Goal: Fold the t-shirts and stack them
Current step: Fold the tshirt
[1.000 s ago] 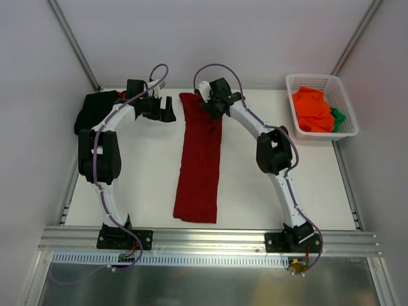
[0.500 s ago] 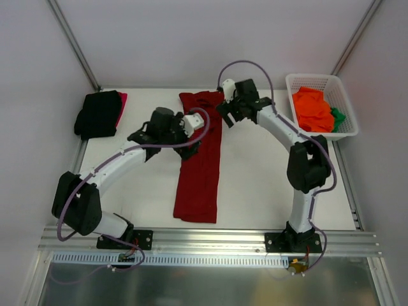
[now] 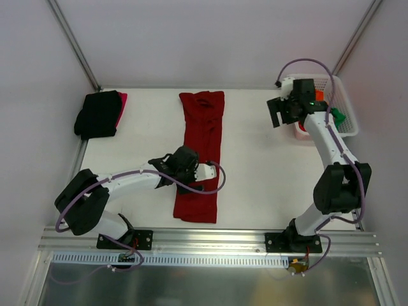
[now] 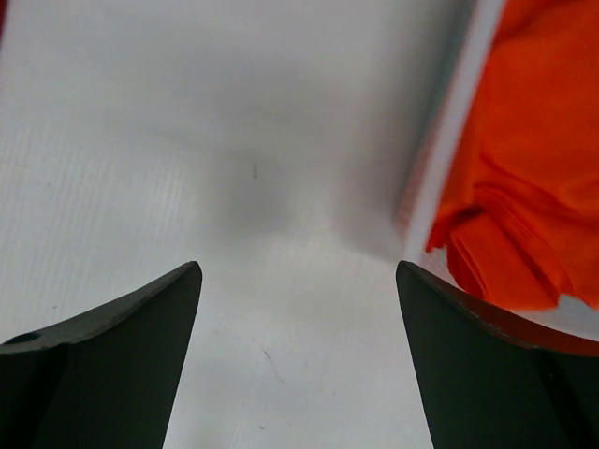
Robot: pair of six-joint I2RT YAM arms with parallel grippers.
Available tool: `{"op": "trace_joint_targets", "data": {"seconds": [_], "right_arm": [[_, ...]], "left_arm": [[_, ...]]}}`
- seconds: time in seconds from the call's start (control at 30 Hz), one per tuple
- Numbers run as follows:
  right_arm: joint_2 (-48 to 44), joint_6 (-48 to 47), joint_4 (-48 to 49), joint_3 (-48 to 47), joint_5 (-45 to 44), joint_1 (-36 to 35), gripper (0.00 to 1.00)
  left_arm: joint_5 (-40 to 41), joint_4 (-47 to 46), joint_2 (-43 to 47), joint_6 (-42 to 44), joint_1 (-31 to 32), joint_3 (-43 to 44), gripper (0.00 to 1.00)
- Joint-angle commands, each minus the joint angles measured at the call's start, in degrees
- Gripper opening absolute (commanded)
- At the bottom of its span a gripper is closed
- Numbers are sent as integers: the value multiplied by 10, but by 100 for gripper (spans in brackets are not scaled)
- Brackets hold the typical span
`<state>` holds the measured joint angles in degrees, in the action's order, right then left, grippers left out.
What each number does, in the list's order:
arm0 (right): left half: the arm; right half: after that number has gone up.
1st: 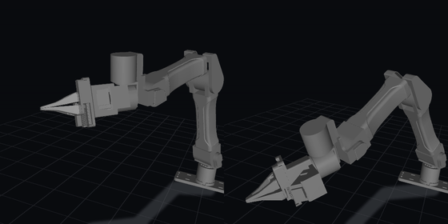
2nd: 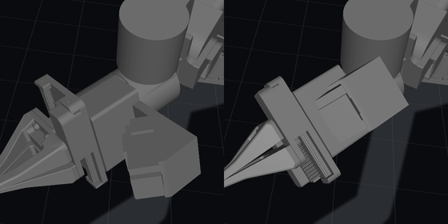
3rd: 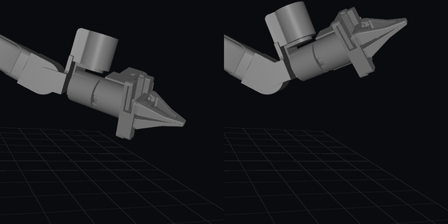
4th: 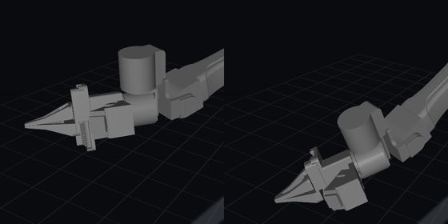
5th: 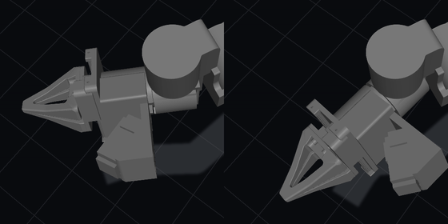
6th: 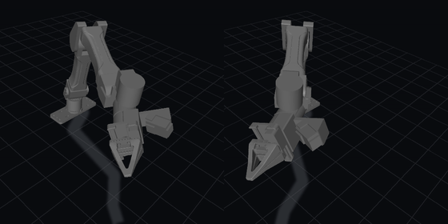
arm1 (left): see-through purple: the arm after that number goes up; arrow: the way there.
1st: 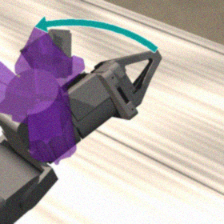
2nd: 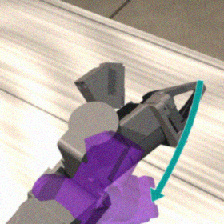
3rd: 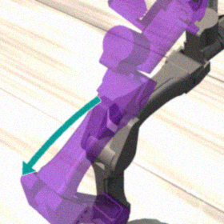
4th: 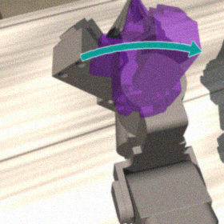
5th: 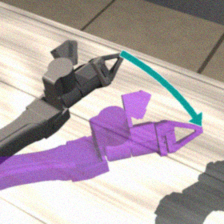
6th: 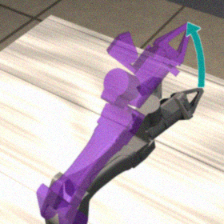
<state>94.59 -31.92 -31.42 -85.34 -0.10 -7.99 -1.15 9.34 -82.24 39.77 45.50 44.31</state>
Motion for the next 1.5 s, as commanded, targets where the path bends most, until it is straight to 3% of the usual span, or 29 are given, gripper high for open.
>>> {"op": "trace_joint_targets", "data": {"seconds": [0.0,0.27,0.4,0.67,0.9,1.03,1.17,1.33,1.47], "right_arm": [[-87,23,-23,14,45,51,89],[-134,24,-42,35,101,124,89],[-152,29,-45,46,121,136,89],[-183,32,-56,63,136,141,89],[-188,35,-64,61,145,142,89],[-184,36,-66,60,142,142,89],[-180,41,-62,65,151,142,89],[-176,47,-59,66,171,141,89],[-186,45,-57,70,175,141,89]], "left_arm": [[37,26,21,45,20,-19,99],[55,124,16,36,119,-30,99],[14,164,27,16,165,-19,99],[-11,170,14,-38,273,-21,99],[-68,187,46,-39,314,-25,99],[-79,187,88,-13,318,-41,99],[51,144,100,20,299,-42,99],[50,124,74,12,245,-37,99],[13,114,109,2,187,-13,99]]}}
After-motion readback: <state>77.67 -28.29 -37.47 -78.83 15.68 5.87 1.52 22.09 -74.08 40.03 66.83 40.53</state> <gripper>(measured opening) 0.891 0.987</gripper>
